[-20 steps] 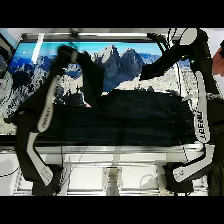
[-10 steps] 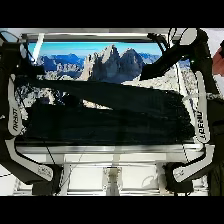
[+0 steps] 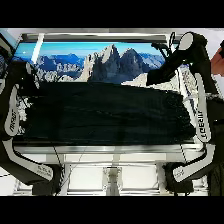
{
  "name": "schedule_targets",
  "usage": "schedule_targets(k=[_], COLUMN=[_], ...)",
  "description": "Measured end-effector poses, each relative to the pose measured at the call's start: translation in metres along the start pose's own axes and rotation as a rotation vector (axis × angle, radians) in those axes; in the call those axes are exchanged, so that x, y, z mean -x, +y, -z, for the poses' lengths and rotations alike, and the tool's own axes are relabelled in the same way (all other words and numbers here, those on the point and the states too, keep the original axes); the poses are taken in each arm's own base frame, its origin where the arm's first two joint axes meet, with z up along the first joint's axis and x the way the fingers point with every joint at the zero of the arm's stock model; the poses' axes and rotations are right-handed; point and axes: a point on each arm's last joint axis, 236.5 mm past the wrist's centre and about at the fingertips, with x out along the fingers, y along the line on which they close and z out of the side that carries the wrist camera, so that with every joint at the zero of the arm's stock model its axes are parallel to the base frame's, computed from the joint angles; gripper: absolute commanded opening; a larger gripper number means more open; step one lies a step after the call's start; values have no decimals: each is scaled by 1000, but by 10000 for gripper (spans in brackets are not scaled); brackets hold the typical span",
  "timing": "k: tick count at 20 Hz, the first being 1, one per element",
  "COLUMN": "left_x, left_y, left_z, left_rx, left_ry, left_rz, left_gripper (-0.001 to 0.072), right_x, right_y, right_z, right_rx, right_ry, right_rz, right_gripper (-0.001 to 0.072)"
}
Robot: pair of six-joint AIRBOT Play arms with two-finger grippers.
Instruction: Fold the clothes and pants, and hang the long-sleeved shirts on hangers.
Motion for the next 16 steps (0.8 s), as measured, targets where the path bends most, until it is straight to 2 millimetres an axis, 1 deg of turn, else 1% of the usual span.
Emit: schedule_targets(k=[1, 2, 4, 6, 7, 8, 10, 12, 13, 14, 16], left_x=[-1, 0, 6, 15, 20, 24, 30, 36, 39, 42, 49], left_y=[4, 9, 22, 40, 49, 57, 68, 74, 78, 81, 87], left_z=[4, 6, 9, 8, 6, 5, 3, 3, 4, 6, 14], left_rx=[3, 5, 19, 51, 70, 88, 113, 121, 123, 129, 143], left_ry=[9, 8, -7, -57, -85, -109, -146, -169, -182, -196, -232], left_rz=[0, 0, 1, -4, -7, -10, -15, -17, -19, -18, 1], left_gripper=[449, 464, 464, 465, 476, 505, 504, 497, 492, 477, 477], right_x=[-3, -5, -6, -4, -3, -1, 0, -7, -13, -19, -28], right_y=[-8, -16, -34, -56, -67, -78, -103, -124, -133, -140, -150], right_z=[4, 8, 14, 19, 21, 24, 33, 48, 59, 73, 101], right_rx=[-23, -43, -87, -139, -163, -191, -251, -313, -344, -377, -419], right_ry=[13, 24, 33, 29, 22, 16, 13, 35, 60, 89, 136], right_rz=[6, 11, 20, 35, 41, 44, 57, 52, 47, 36, 23], right_gripper=[554, 554, 554, 554, 554, 554, 554, 553, 552, 542, 542])
